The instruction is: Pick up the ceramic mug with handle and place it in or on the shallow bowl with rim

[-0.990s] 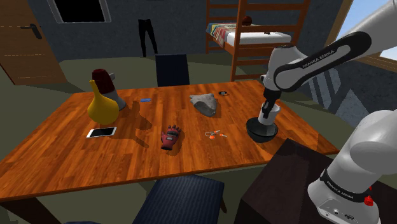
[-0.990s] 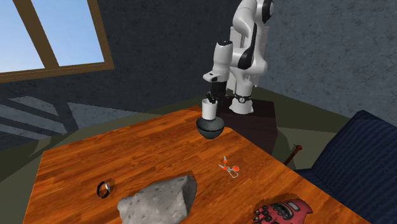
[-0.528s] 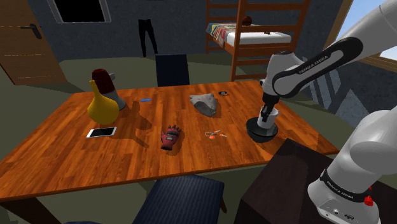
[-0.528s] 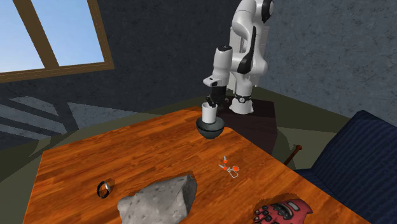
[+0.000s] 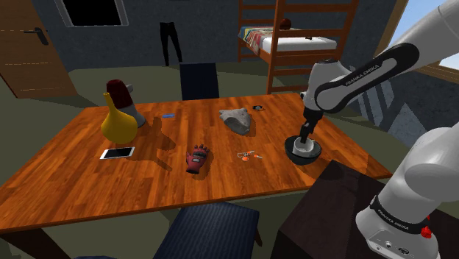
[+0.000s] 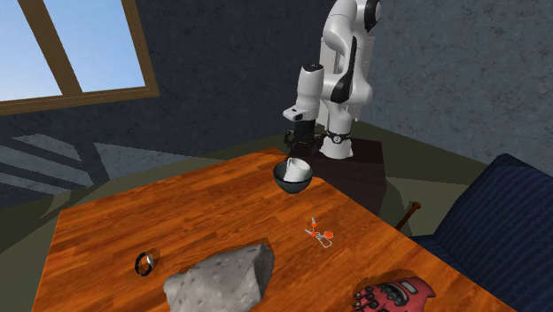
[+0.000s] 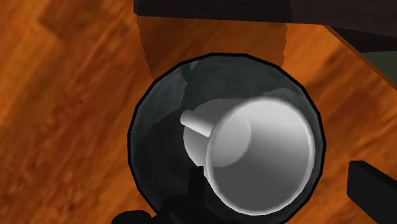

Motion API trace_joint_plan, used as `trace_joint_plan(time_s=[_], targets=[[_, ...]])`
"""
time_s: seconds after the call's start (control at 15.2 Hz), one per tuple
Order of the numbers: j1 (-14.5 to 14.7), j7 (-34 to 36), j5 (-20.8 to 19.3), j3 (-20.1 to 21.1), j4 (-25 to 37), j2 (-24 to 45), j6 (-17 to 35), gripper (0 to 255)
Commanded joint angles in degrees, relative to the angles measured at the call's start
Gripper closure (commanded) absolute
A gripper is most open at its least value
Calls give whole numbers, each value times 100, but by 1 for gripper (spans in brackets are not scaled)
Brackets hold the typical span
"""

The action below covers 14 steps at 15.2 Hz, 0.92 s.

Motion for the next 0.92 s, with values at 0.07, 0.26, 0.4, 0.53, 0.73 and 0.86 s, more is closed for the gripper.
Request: trace_joint_plan(time_s=[0.07,0.26,0.4,0.53,0.73,0.86], targets=[[0,0,0,0,0,0,0,0],[20,-5,51,85,228,-537,-767,0],[26,-7,68,108,302,-658,-961,0],[25,-7,68,108,301,-658,-961,0],[25,-8,68,108,302,-658,-961,0],[25,-8,68,108,302,-658,-961,0]])
